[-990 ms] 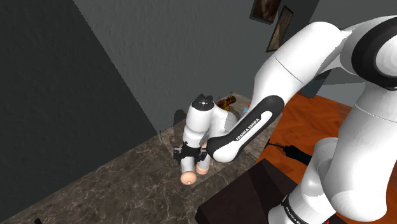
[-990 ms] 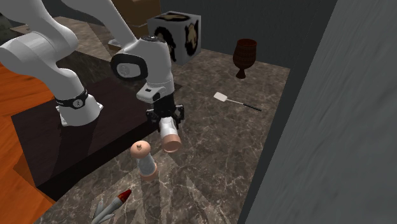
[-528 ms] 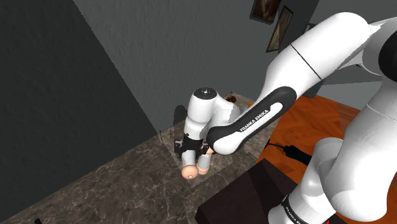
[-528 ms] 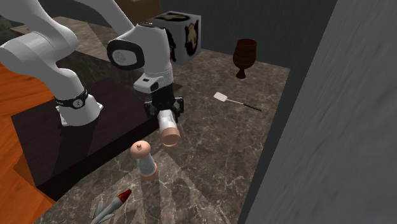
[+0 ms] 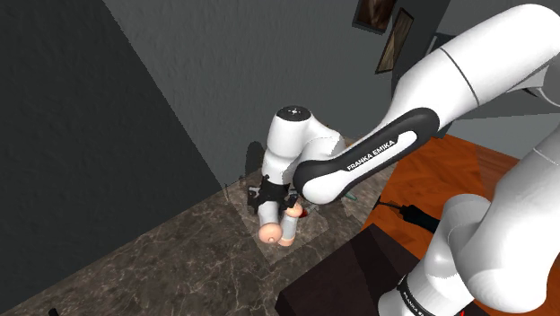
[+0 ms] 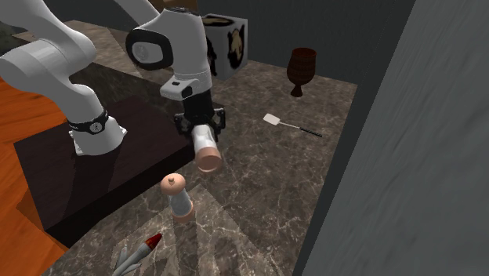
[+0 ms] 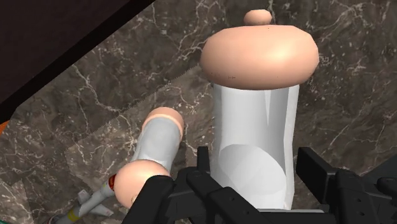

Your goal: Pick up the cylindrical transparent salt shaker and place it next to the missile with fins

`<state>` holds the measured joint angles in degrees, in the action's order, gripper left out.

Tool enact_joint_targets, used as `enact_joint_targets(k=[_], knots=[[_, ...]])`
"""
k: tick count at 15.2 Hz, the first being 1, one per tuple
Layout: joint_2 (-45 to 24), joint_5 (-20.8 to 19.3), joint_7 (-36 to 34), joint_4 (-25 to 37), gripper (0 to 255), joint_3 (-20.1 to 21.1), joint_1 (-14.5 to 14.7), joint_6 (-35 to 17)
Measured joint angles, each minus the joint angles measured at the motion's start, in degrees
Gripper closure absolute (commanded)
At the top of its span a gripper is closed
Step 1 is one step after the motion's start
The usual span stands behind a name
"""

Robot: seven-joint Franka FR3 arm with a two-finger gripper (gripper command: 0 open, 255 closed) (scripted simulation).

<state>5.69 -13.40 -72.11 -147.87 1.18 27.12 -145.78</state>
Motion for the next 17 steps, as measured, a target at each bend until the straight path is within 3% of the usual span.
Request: enact_joint_targets(k=[7,17], knots=[[3.0,1.5,3.3,2.0,255,-1.1,-0.4,4.7],[-8.0,3.9,17.9,15.1,255,-8.0,-6.2,5.0]])
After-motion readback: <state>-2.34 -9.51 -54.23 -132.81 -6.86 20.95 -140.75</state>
